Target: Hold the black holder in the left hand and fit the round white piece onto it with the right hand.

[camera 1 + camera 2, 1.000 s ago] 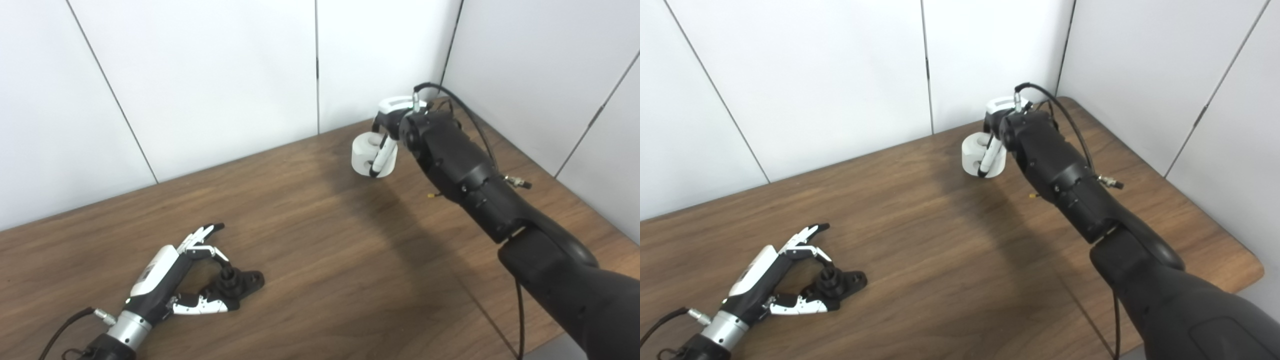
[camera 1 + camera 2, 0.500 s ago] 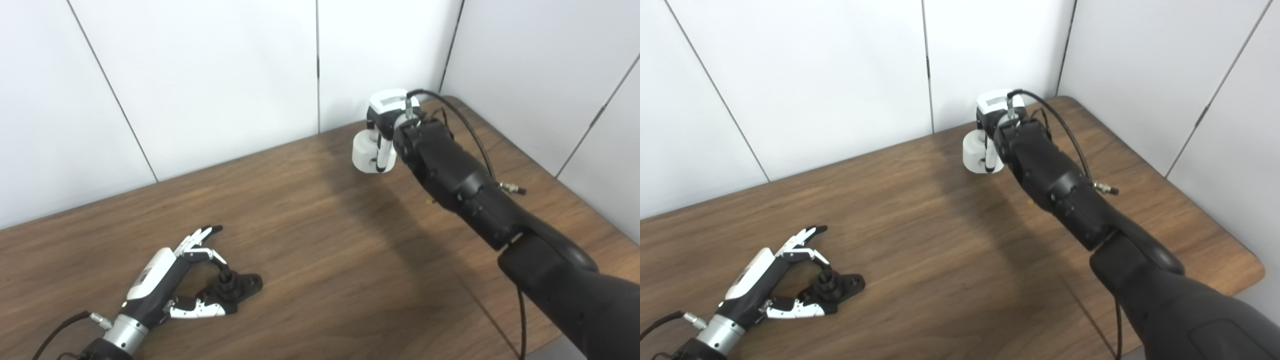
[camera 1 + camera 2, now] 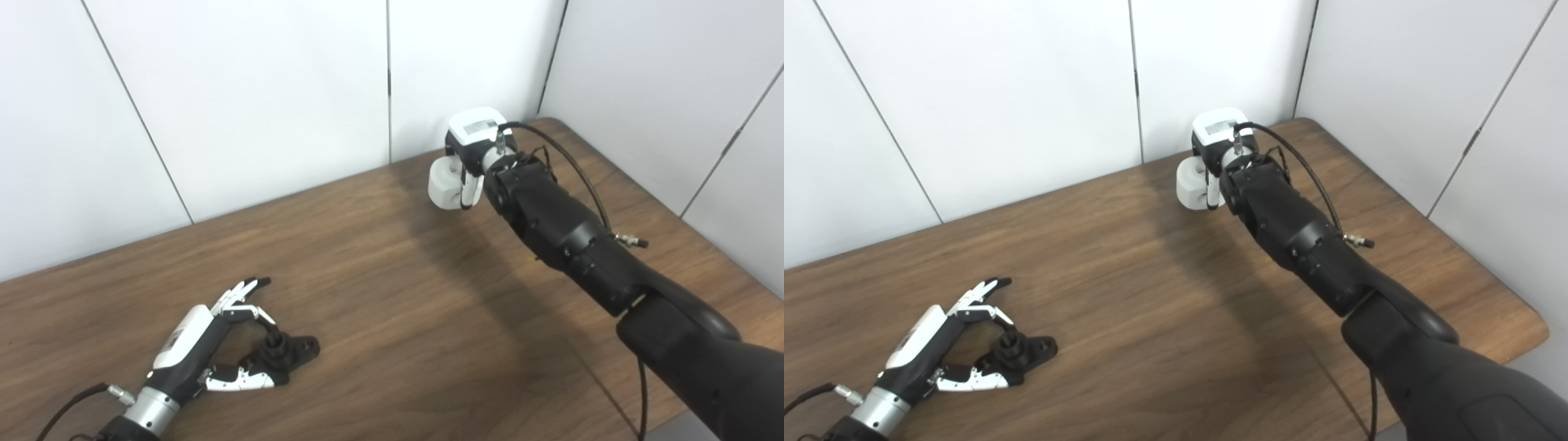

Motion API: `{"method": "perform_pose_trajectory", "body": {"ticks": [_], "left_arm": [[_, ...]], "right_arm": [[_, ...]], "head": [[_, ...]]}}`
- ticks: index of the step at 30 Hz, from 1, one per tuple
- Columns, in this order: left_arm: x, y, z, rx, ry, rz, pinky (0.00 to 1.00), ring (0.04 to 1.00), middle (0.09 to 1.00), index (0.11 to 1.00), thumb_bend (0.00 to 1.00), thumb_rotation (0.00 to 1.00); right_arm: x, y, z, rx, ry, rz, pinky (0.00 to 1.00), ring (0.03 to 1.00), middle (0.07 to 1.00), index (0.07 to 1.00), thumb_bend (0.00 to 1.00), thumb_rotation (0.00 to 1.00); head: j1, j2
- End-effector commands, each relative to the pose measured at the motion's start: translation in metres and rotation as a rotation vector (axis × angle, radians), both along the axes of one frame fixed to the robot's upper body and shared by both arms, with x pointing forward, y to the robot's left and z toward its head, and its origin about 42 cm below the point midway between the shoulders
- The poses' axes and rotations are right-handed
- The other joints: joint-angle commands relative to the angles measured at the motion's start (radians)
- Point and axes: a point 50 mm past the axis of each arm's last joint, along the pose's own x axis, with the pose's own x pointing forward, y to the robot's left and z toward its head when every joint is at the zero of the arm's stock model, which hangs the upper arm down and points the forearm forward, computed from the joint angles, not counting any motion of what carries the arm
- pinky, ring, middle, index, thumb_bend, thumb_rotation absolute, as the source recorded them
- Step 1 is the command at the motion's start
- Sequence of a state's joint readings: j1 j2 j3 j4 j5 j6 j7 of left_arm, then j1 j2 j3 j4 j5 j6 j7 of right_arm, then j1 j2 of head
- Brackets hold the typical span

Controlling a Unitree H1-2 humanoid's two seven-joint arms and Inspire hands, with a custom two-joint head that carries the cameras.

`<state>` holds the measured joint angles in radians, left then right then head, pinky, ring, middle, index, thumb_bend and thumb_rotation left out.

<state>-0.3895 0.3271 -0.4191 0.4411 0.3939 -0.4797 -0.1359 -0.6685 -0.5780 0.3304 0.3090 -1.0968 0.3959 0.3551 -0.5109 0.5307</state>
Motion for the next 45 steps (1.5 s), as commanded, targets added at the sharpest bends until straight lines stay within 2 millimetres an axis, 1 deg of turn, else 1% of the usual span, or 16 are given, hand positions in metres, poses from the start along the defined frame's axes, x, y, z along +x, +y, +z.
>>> {"method": "perform_pose_trajectory", "body": {"ticks": [1, 9, 15, 19, 21, 22, 24, 25, 26, 28, 29, 33, 36, 38, 42, 45], "left_arm": [[-0.041, 0.027, -0.056, 0.14, 0.187, 0.046, 1.0, 1.0, 0.96, 0.482, 0.52, 0.05], [-0.041, 0.018, -0.057, 0.138, 0.181, 0.043, 1.0, 1.0, 0.953, 0.482, 0.52, 0.05], [-0.039, 0.005, -0.056, 0.14, 0.17, 0.04, 1.0, 1.0, 0.955, 0.482, 0.52, 0.06], [-0.039, -0.004, -0.056, 0.15, 0.158, 0.044, 1.0, 1.0, 0.957, 0.482, 0.52, 0.06], [-0.039, -0.01, -0.055, 0.15, 0.157, 0.043, 1.0, 1.0, 0.961, 0.482, 0.52, 0.06], [-0.039, -0.012, -0.055, 0.15, 0.158, 0.044, 1.0, 1.0, 0.961, 0.482, 0.52, 0.06], [-0.039, -0.018, -0.055, 0.152, 0.158, 0.045, 1.0, 1.0, 0.96, 0.482, 0.52, 0.06], [-0.039, -0.02, -0.054, 0.154, 0.158, 0.045, 1.0, 1.0, 0.96, 0.482, 0.52, 0.06], [-0.038, -0.024, -0.054, 0.156, 0.158, 0.045, 1.0, 1.0, 0.961, 0.482, 0.52, 0.06], [-0.038, -0.029, -0.055, 0.156, 0.16, 0.045, 1.0, 1.0, 0.962, 0.482, 0.52, 0.06], [-0.037, -0.031, -0.055, 0.156, 0.166, 0.046, 1.0, 1.0, 0.962, 0.482, 0.52, 0.06], [-0.035, -0.04, -0.053, 0.162, 0.176, 0.044, 1.0, 1.0, 0.972, 0.482, 0.52, 0.06], [-0.033, -0.045, -0.053, 0.164, 0.184, 0.048, 1.0, 1.0, 0.974, 0.482, 0.52, 0.06], [-0.032, -0.049, -0.053, 0.156, 0.179, 0.049, 1.0, 1.0, 0.97, 0.482, 0.52, 0.06], [-0.031, -0.056, -0.052, 0.142, 0.175, 0.051, 1.0, 1.0, 0.965, 0.481, 0.52, 0.06], [-0.03, -0.06, -0.051, 0.142, 0.175, 0.051, 1.0, 1.0, 0.964, 0.481, 0.52, 0.06]], "right_arm": [[0.002, -0.002, 0.039, 0.001, -0.109, 0.033, 1.0, 0.897, 0.777, 0.483, 0.52, 0.14], [-0.008, 0.035, 0.073, 0.025, -0.055, 0.173, 0.97, 0.9, 0.775, 0.483, 0.52, 0.14], [-0.022, 0.078, 0.101, 0.07, 0.008, 0.29, 0.96, 0.906, 0.788, 0.483, 0.52, 0.14], [-0.035, 0.102, 0.113, 0.066, 0.036, 0.373, 0.96, 0.907, 0.794, 0.483, 0.52, 0.14], [-0.041, 0.109, 0.115, 0.072, 0.036, 0.412, 0.93, 0.898, 0.789, 0.483, 0.53, 0.14], [-0.043, 0.113, 0.116, 0.075, 0.036, 0.427, 0.93, 0.901, 0.788, 0.483, 0.53, 0.14], [-0.049, 0.119, 0.118, 0.069, 0.041, 0.452, 0.93, 0.906, 0.789, 0.482, 0.53, 0.14], [-0.052, 0.122, 0.119, 0.063, 0.043, 0.465, 0.93, 0.908, 0.79, 0.482, 0.53, 0.14], [-0.055, 0.124, 0.12, 0.06, 0.042, 0.481, 0.92, 0.908, 0.791, 0.482, 0.53, 0.14], [-0.06, 0.128, 0.121, 0.056, 0.034, 0.518, 0.9, 0.892, 0.784, 0.481, 0.53, 0.14], [-0.063, 0.129, 0.121, 0.056, 0.032, 0.535, 0.89, 0.888, 0.782, 0.481, 0.53, 0.14], [-0.072, 0.133, 0.121, 0.056, 0.032, 0.574, 0.91, 0.899, 0.795, 0.482, 0.52, 0.14], [-0.077, 0.136, 0.12, 0.053, 0.024, 0.606, 0.91, 0.9, 0.799, 0.483, 0.52, 0.14], [-0.079, 0.137, 0.118, 0.051, 0.02, 0.632, 0.9, 0.896, 0.797, 0.482, 0.52, 0.14], [-0.081, 0.142, 0.113, 0.044, 0.016, 0.684, 0.89, 0.889, 0.795, 0.482, 0.52, 0.14], [-0.084, 0.146, 0.108, 0.047, 0.003, 0.734, 0.85, 0.871, 0.781, 0.48, 0.53, 0.14]], "head": [[0.006, 0.004], [0.076, 0.028], [0.159, 0.051], [0.204, 0.061], [0.262, 0.07], [0.262, 0.07], [0.322, 0.083], [0.322, 0.083], [0.353, 0.087], [0.376, 0.092], [0.403, 0.098], [0.461, 0.111], [0.481, 0.116], [0.516, 0.127], [0.542, 0.137], [0.551, 0.144]]}}
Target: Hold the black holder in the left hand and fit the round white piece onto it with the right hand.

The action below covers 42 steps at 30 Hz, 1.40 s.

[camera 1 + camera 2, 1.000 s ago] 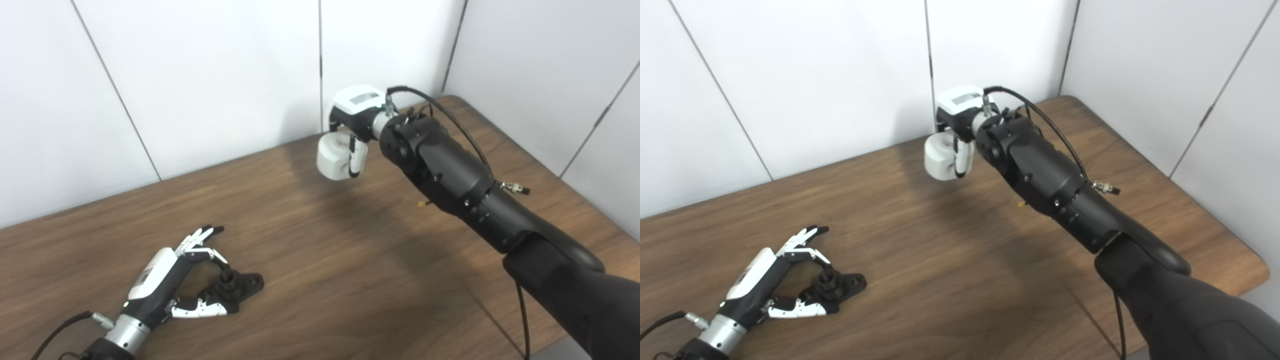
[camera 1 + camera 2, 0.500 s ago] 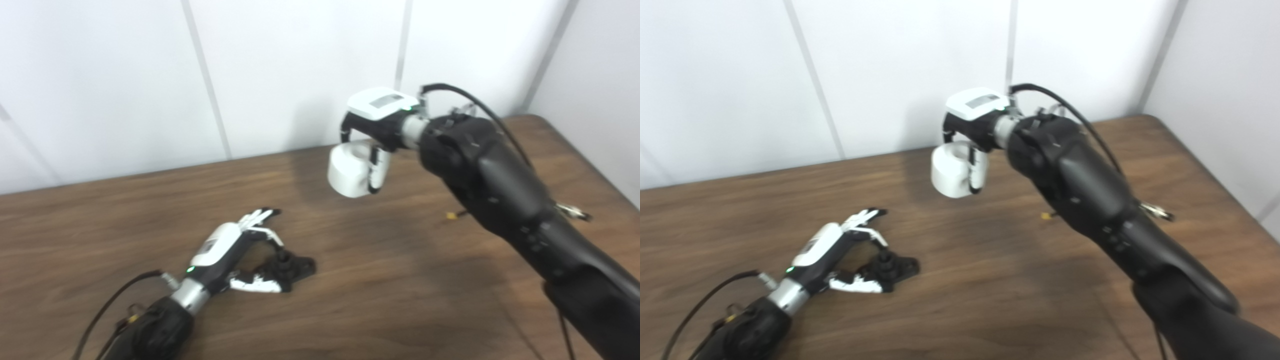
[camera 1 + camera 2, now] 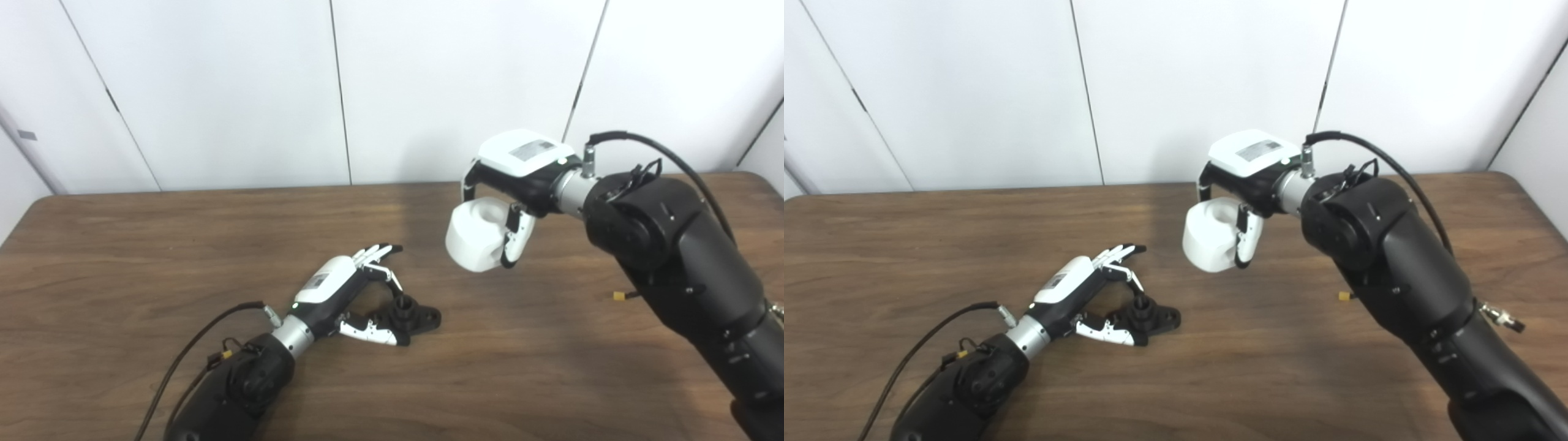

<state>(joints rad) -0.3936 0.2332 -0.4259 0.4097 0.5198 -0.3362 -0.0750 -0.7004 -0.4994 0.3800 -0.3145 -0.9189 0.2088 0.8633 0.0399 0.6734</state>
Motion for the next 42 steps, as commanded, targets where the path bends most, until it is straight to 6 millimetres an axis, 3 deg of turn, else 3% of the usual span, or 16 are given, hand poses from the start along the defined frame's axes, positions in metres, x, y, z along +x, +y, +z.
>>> {"method": "perform_pose_trajectory", "body": {"ticks": [1, 7, 13, 31, 42], "left_arm": [[-0.031, -0.02, -0.05, 0.1, 0.196, -0.016, 1.0, 1.0, 0.964, 0.481, 0.52, 0.06], [-0.03, -0.024, -0.049, 0.094, 0.196, -0.018, 1.0, 1.0, 0.965, 0.481, 0.52, 0.06], [-0.03, -0.026, -0.049, 0.099, 0.187, -0.024, 1.0, 1.0, 0.957, 0.481, 0.52, 0.06], [-0.032, -0.032, -0.044, 0.113, 0.179, -0.038, 1.0, 1.0, 0.963, 0.481, 0.52, 0.06], [-0.035, -0.036, -0.042, 0.107, 0.189, -0.04, 1.0, 1.0, 0.968, 0.481, 0.52, 0.06]], "right_arm": [[-0.006, 0.007, 0.022, 0.031, -0.11, 0.063, 0.84, 0.872, 0.779, 0.48, 0.53, 0.14], [-0.014, 0.018, 0.014, 0.043, -0.081, 0.105, 0.88, 0.892, 0.782, 0.481, 0.53, 0.14], [-0.02, 0.031, 0.006, 0.052, -0.067, 0.14, 0.86, 0.849, 0.767, 0.482, 0.53, 0.14], [-0.02, 0.06, -0.02, 0.071, -0.006, 0.17, 0.86, 0.879, 0.786, 0.483, 0.53, 0.14], [-0.016, 0.066, -0.03, 0.04, 0.02, 0.174, 0.87, 0.871, 0.78, 0.484, 0.52, 0.14]], "head": [[0.001, 0.003], [0.0, 0.009], [0.004, 0.012], [0.017, 0.027], [0.03, 0.032]]}}
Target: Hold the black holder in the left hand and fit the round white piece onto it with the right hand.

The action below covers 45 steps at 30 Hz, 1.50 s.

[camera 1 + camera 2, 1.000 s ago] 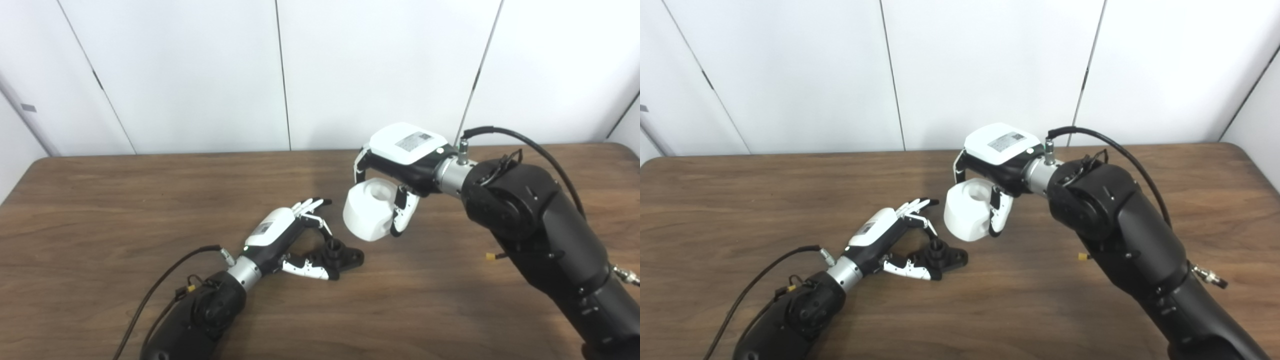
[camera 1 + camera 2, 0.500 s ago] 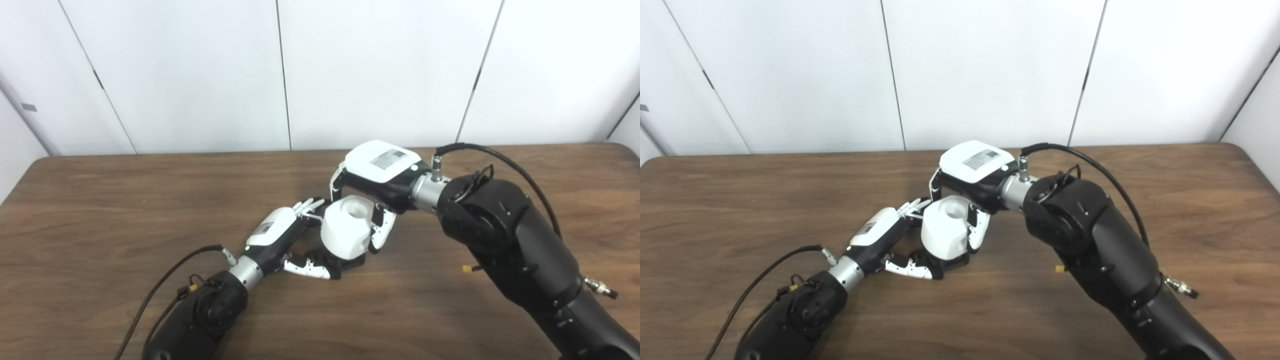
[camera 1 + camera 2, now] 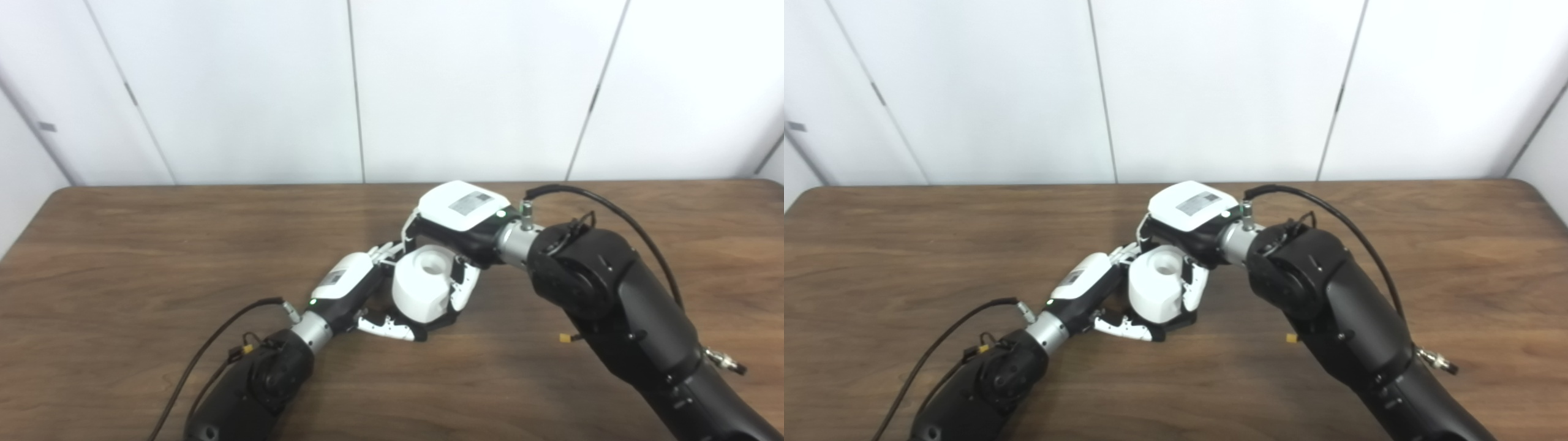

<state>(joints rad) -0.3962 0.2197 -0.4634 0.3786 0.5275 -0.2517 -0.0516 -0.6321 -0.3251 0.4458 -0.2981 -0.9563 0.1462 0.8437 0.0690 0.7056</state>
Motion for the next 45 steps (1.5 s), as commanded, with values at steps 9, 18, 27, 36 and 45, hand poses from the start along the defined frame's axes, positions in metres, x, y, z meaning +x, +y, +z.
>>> {"method": "perform_pose_trajectory", "body": {"ticks": [9, 18, 27, 36, 45], "left_arm": [[-0.036, -0.026, -0.041, 0.084, 0.192, -0.068, 1.0, 1.0, 0.966, 0.481, 0.52, 0.06], [-0.037, -0.028, -0.039, 0.084, 0.203, -0.069, 1.0, 1.0, 0.973, 0.481, 0.52, 0.06], [-0.037, -0.026, -0.039, 0.085, 0.206, -0.067, 1.0, 1.0, 0.972, 0.481, 0.52, 0.06], [-0.037, -0.023, -0.041, 0.082, 0.21, -0.064, 1.0, 1.0, 0.973, 0.481, 0.52, 0.06], [-0.037, -0.021, -0.042, 0.089, 0.203, -0.071, 1.0, 1.0, 0.971, 0.481, 0.52, 0.06]], "right_arm": [[0.007, 0.007, -0.005, -0.02, 0.002, 0.024, 0.9, 0.872, 0.788, 0.484, 0.52, 0.14], [0.009, 0.009, -0.015, -0.023, 0.031, 0.026, 0.92, 0.878, 0.788, 0.484, 0.52, 0.14], [0.008, 0.007, -0.017, -0.047, 0.049, 0.027, 0.91, 0.875, 0.798, 0.486, 0.52, 0.14], [0.004, 0.004, -0.011, -0.037, 0.048, 0.013, 0.87, 0.888, 0.913, 0.912, 0.84, 0.18], [0.003, 0.002, -0.007, -0.015, 0.017, 0.017, 0.86, 0.89, 0.937, 0.962, 0.85, 0.18]], "head": [[0.01, 0.007], [0.011, 0.015], [0.006, 0.021], [-0.007, 0.019], [-0.008, 0.019]]}}
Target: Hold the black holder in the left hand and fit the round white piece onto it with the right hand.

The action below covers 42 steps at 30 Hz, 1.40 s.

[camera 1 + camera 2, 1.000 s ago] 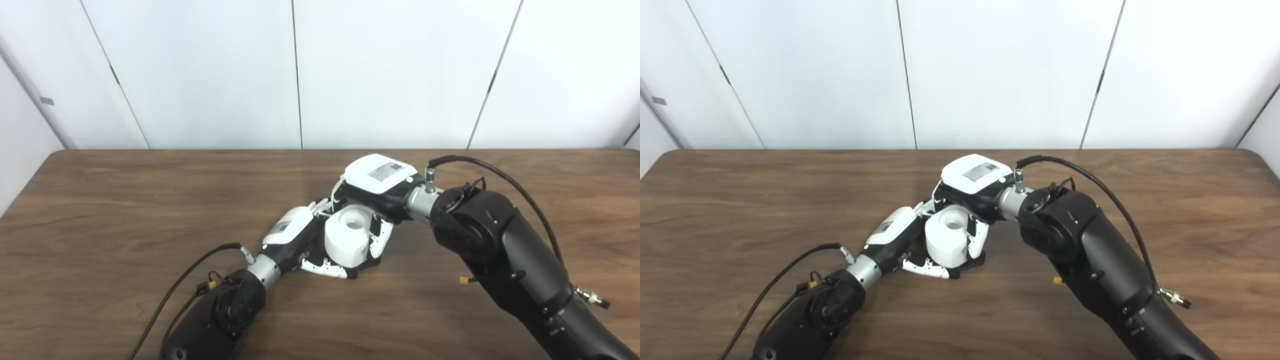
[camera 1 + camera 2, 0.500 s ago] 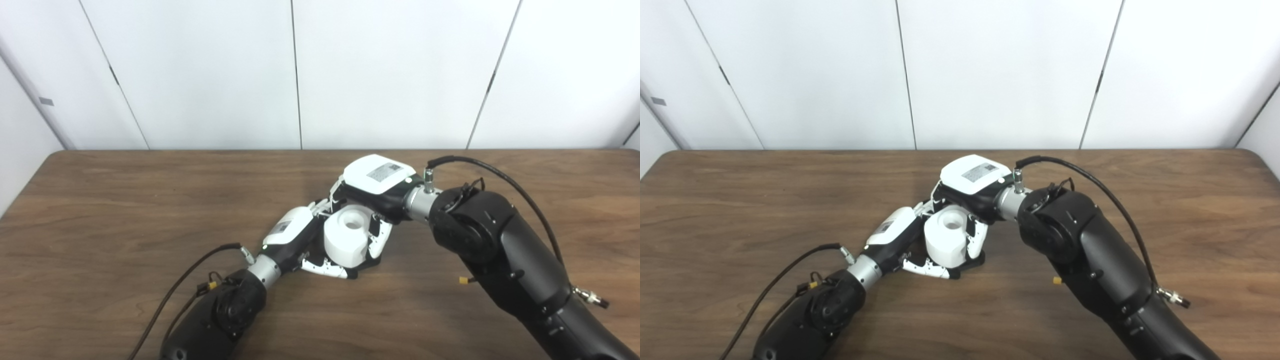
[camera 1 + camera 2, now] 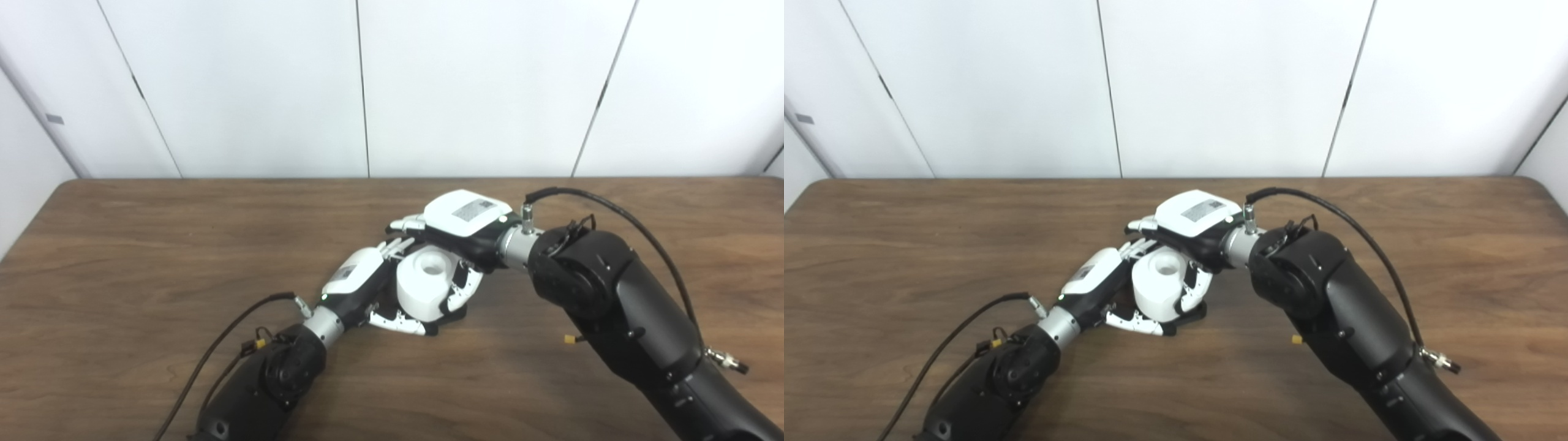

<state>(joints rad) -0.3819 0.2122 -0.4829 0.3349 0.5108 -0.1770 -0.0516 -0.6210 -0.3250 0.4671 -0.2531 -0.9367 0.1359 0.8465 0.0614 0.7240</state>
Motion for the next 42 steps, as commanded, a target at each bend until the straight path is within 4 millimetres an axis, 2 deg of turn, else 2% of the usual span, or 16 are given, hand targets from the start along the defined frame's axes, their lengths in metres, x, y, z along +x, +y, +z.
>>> {"method": "perform_pose_trajectory", "body": {"ticks": [1, 12, 22, 29, 34, 40, 42], "left_arm": [[-0.032, -0.014, -0.043, 0.093, 0.173, -0.1, 0.99, 1.0, 0.97, 0.481, 0.52, 0.06], [-0.031, -0.013, -0.043, 0.098, 0.171, -0.104, 1.0, 1.0, 0.968, 0.481, 0.52, 0.06], [-0.029, -0.01, -0.044, 0.097, 0.172, -0.096, 1.0, 1.0, 0.964, 0.481, 0.52, 0.06], [-0.029, -0.008, -0.046, 0.087, 0.179, -0.092, 1.0, 1.0, 0.962, 0.481, 0.52, 0.06], [-0.028, -0.006, -0.046, 0.084, 0.177, -0.09, 1.0, 1.0, 0.965, 0.481, 0.52, 0.06], [-0.028, -0.006, -0.045, 0.09, 0.176, -0.091, 1.0, 1.0, 0.964, 0.481, 0.52, 0.06], [-0.028, -0.005, -0.045, 0.09, 0.174, -0.093, 1.0, 1.0, 0.965, 0.481, 0.52, 0.06]], "right_arm": [[-0.001, 0.0, 0.009, 0.01, -0.047, 0.007, 0.86, 0.889, 0.942, 0.975, 0.86, 0.18], [-0.001, 0.002, 0.019, 0.004, -0.06, 0.014, 0.84, 0.901, 0.967, 1.0, 0.89, 0.18], [-0.003, -0.001, 0.052, -0.142, 0.029, 0.009, 0.91, 0.988, 1.0, 1.0, 1.0, 0.21], [-0.003, -0.008, 0.065, -0.156, 0.036, 0.0, 0.86, 0.985, 1.0, 1.0, 1.0, 0.21], [-0.002, -0.015, 0.075, -0.113, 0.01, -0.029, 0.87, 0.967, 1.0, 1.0, 1.0, 0.22], [0.007, -0.037, 0.09, -0.029, -0.035, -0.059, 0.82, 0.957, 1.0, 1.0, 0.98, 0.23], [0.012, -0.047, 0.095, -0.04, -0.043, -0.085, 0.77, 0.948, 1.0, 1.0, 0.98, 0.21]], "head": [[0.0, 0.001], [-0.002, 0.003], [-0.01, 0.011], [-0.016, 0.006], [-0.021, 0.005], [-0.024, 0.004], [-0.028, 0.004]]}}
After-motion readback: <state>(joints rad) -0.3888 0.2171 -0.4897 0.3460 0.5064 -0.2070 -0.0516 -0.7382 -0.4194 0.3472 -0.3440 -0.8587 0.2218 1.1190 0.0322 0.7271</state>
